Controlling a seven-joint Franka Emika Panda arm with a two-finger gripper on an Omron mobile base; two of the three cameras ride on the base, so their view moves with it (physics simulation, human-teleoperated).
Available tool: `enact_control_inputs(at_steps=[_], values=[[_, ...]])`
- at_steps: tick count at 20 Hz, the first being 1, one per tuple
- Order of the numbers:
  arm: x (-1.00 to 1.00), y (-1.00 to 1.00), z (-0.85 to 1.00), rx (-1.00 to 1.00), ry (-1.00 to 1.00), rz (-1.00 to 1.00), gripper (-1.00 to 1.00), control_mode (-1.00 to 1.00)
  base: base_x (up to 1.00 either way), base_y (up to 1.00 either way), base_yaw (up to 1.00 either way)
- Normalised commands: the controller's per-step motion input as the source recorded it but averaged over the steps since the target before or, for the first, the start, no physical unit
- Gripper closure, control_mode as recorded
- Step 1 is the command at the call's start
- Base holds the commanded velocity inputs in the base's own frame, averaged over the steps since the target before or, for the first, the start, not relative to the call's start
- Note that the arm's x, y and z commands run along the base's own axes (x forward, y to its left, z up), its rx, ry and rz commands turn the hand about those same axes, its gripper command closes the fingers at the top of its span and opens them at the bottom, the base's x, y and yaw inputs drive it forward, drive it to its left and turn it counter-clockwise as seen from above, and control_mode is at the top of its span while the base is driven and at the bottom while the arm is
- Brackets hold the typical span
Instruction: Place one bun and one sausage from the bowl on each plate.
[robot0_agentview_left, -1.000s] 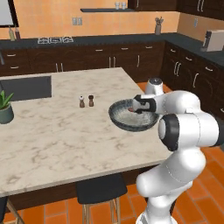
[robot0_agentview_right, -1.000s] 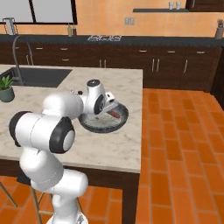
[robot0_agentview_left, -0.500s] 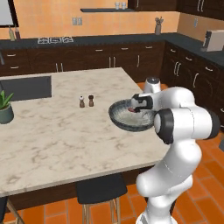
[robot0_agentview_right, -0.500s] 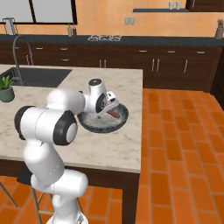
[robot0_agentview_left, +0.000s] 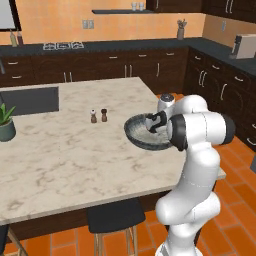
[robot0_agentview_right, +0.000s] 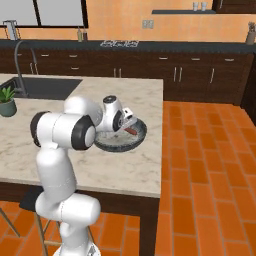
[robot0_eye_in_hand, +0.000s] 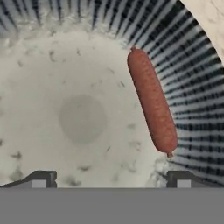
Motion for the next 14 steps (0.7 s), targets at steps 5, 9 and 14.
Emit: enact_control_inputs(at_steps=[5,9,14], values=[[0.51,0.00,-0.01,0.00,0.01,0.00,-1.00,-1.00,0.00,0.00,0.00],[0.40,-0.04,-0.19,0.00,0.00,0.00,-1.00,-1.00,0.00,0.00,0.00],[0.32,-0.15,-0.35,0.00,0.00,0.00,-1.00,-1.00,0.00,0.00,0.00]])
